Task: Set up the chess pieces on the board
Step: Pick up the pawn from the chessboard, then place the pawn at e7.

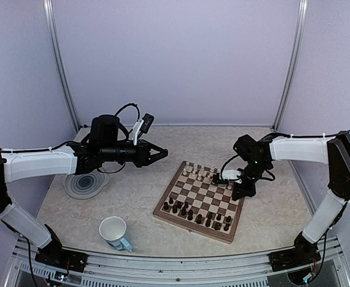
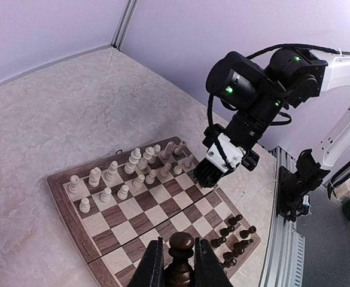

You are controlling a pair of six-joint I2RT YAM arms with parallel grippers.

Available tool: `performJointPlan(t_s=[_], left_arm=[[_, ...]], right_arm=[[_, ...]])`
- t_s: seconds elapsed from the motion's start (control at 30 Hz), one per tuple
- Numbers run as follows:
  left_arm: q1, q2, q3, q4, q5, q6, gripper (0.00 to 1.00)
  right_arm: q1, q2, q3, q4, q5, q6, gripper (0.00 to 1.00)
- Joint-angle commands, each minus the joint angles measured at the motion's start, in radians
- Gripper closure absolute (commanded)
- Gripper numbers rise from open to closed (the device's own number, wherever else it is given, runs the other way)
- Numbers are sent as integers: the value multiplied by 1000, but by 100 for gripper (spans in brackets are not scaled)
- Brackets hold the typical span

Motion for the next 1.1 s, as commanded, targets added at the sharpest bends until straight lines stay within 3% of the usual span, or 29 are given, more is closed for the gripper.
performJointPlan(t_s=[0.0,0.53,1.07], left_arm=[[-3,11,20,8,12,8,89],[-2,9,24,-4,9,13,89],[0,3,34,-23,3,21,89]], right_arm=[[2,11,44,-45,-50,17,95],[232,137,219,-37,-147,91,95],[329,273,346,-51,-168,90,94]])
